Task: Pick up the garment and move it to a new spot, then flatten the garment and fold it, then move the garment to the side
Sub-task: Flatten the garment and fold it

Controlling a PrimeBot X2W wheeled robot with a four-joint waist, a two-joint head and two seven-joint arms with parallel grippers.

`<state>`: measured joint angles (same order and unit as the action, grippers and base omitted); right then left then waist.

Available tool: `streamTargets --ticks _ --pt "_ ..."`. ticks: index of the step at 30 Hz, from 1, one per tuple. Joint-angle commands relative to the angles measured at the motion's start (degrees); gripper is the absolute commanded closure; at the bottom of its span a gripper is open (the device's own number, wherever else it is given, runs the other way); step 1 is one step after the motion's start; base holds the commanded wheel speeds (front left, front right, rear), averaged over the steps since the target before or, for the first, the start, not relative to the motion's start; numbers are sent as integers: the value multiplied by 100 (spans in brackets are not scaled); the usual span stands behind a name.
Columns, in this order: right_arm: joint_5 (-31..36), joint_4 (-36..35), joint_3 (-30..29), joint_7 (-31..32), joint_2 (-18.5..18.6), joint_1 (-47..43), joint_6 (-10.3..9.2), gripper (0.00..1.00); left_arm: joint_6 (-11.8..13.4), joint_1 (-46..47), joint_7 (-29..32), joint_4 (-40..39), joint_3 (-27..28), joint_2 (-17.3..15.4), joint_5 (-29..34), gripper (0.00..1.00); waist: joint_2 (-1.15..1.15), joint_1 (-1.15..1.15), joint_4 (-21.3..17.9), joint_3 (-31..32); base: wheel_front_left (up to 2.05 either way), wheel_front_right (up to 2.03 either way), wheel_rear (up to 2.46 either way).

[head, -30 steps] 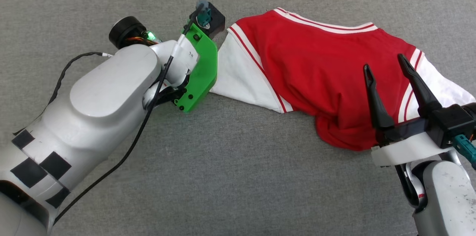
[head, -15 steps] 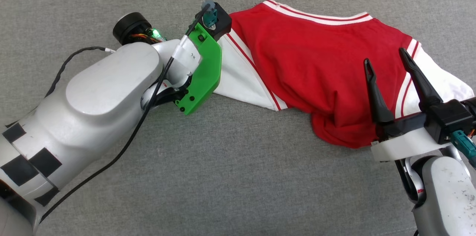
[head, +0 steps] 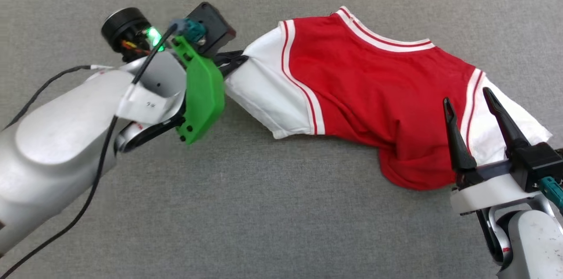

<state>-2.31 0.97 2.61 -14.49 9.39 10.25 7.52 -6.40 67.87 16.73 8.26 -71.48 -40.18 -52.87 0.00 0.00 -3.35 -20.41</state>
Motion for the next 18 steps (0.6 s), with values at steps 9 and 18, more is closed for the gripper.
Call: streamTargets --ticks 9,18 --pt "7 -39 -202 -51 -62 -361 -3 0 942 -1031 -287 -1623 284 -1770 -396 100 0 0 563 476 0 0 0" --pt "47 -60 -55 -51 -65 -222 -3 0 1320 -1303 -473 -1646 398 -2226 -584 100 0 0 497 231 0 0 0"
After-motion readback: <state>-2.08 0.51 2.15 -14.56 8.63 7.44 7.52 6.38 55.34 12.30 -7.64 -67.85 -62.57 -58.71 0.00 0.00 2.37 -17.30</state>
